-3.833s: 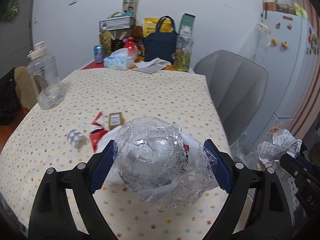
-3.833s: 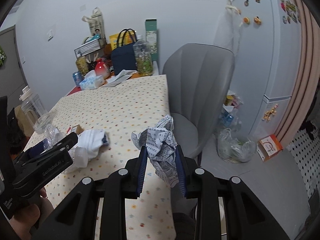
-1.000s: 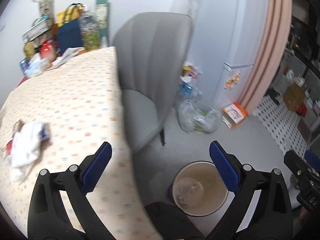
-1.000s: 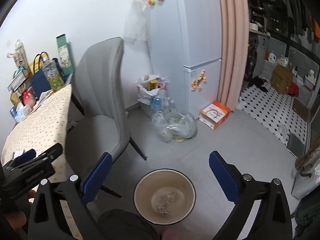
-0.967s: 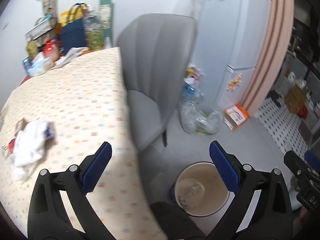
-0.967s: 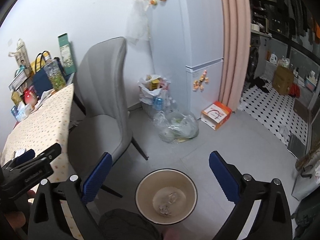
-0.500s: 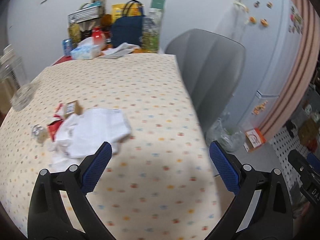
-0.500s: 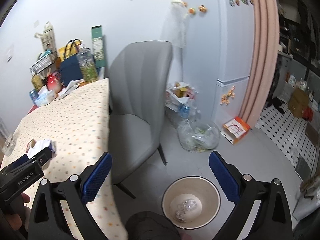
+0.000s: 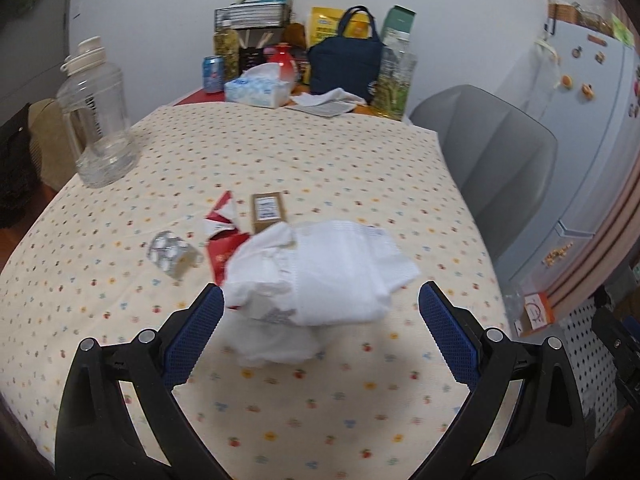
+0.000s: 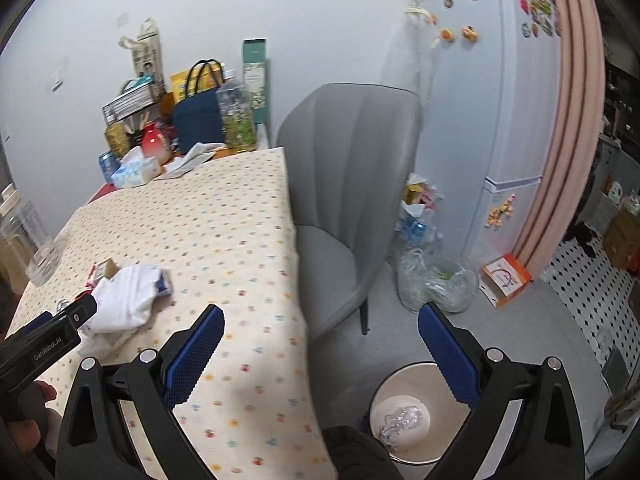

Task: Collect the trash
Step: 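Move both open tools back over the remaining trash on the table, then close the left tool on the silver blister pack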

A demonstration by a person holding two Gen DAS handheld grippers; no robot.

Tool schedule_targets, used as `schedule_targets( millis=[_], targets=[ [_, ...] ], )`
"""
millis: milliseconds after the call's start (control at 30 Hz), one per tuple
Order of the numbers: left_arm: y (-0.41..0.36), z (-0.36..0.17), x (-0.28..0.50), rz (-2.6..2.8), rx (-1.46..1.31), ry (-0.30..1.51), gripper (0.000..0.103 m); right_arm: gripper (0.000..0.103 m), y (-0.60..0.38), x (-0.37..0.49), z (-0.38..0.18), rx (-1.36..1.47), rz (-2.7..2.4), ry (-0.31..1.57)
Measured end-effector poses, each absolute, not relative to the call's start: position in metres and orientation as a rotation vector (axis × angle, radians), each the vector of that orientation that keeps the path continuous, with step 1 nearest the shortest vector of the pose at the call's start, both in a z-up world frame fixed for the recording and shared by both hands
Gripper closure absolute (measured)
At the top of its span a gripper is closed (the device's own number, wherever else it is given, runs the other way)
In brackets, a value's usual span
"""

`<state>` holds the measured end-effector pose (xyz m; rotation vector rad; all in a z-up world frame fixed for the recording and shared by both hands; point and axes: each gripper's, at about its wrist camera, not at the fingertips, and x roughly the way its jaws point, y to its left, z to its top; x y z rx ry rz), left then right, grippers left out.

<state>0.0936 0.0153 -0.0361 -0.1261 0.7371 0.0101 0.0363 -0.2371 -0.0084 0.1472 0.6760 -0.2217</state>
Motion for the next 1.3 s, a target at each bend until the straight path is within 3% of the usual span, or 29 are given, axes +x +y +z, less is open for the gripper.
schedule_targets(
  millis=[667,967,1300],
  targets=[
    [0.114,-0.061,0.115,0.186,-0.188,0.774,0.007,0.01,-0.151,0.079,-0.019,0.095,-0.013,0.728],
    [0.136,-0.08,0.136,0.219,-0.19,0.832,0.02,0.011,-0.129,0.099,-0.03,0.085,0.023,0.764],
    [0.145,-0.096,0.155,0.242,-0.201,0.858,0.025,0.011,-0.109,0.118,-0.038,0.056,0.065,0.791]
  ],
)
